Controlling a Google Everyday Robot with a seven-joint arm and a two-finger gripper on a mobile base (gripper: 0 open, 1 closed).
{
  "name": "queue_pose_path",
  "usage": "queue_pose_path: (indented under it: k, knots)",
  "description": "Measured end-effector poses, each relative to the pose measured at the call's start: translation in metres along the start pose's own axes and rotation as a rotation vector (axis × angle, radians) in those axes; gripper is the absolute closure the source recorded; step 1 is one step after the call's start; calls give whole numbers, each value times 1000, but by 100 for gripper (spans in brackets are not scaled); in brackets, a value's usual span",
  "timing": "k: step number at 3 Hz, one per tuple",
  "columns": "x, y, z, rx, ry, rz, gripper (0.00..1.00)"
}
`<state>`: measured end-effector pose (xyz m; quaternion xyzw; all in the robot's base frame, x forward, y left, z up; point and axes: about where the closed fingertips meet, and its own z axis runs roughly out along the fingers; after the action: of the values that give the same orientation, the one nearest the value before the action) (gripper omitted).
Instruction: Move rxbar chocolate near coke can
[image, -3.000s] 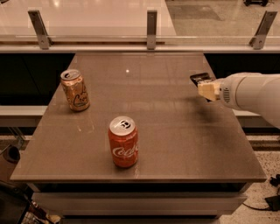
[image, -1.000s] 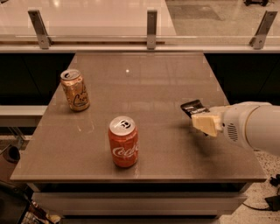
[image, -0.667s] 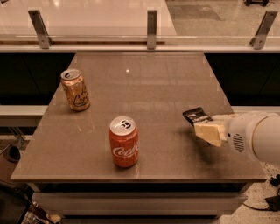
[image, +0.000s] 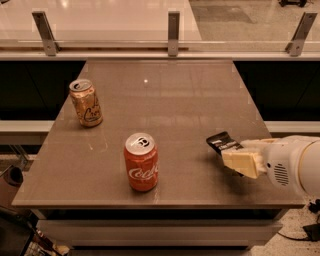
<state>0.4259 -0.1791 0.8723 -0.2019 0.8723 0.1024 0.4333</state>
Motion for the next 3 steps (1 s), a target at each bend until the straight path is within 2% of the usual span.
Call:
queue_pose_path:
  k: [1,2,3]
  knots:
    - [-3,9,3,-43,0,-37,100]
    - [-8,27,19,-90,-9,-79,100]
    - [-10,49,30,-111,-23,-102,100]
